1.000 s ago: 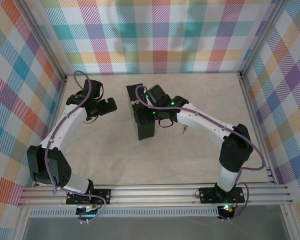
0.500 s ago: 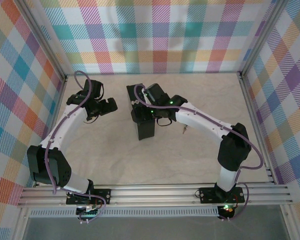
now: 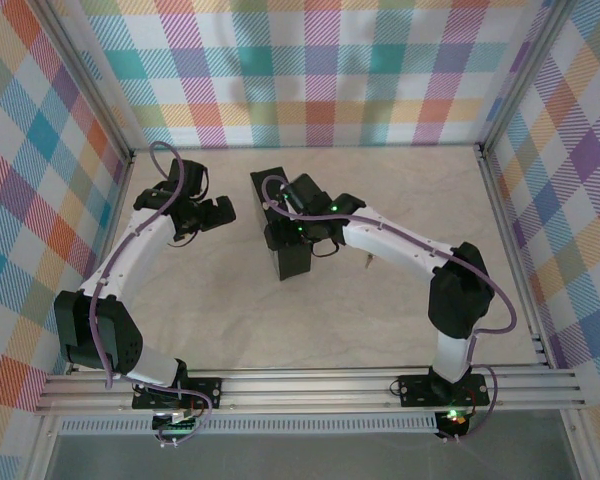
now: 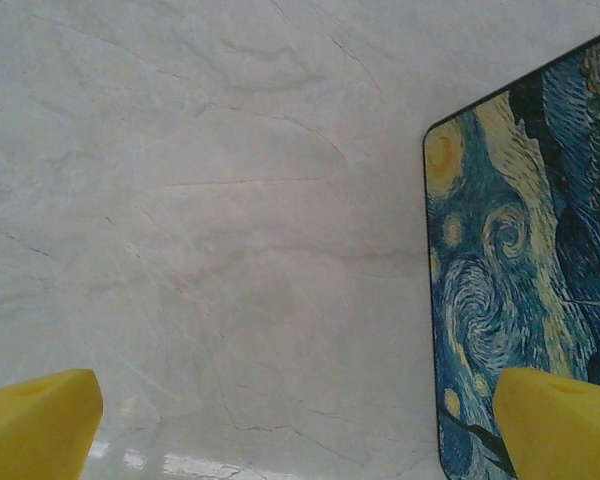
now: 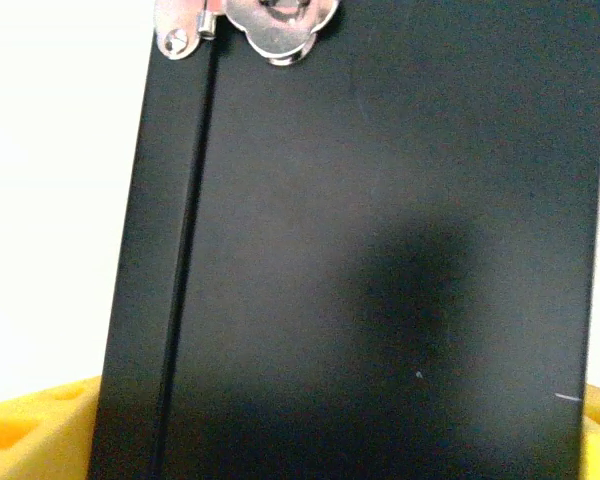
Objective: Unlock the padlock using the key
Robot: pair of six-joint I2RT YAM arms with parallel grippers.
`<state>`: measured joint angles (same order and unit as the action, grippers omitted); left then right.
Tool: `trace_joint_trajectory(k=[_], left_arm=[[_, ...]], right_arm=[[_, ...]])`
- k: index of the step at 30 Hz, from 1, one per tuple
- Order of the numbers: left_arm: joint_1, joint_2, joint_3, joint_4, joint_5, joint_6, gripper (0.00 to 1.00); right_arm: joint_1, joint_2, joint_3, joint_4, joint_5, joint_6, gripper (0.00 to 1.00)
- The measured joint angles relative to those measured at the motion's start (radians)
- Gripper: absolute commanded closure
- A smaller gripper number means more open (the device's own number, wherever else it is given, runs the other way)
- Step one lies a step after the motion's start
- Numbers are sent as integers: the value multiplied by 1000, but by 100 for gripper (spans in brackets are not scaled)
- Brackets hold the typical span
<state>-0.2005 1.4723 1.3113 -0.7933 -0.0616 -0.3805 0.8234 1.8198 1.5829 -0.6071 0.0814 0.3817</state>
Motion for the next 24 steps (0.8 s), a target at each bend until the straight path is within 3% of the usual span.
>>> trace_joint_trajectory(k=[5, 12, 18, 24], left_arm=[[-65, 4, 9, -26, -2, 29, 0], [-184, 44, 59, -24, 27, 36, 0], [-260, 161, 120, -7, 31, 23, 0], [-280, 317, 190, 58, 14, -30, 0]], right_arm=[[-51, -94, -160, 158, -63, 64, 17], [-261, -269, -518, 504, -352, 266, 14], [-380, -293, -715, 780, -537, 390, 12], [-404, -252, -787, 915, -612, 475, 8]])
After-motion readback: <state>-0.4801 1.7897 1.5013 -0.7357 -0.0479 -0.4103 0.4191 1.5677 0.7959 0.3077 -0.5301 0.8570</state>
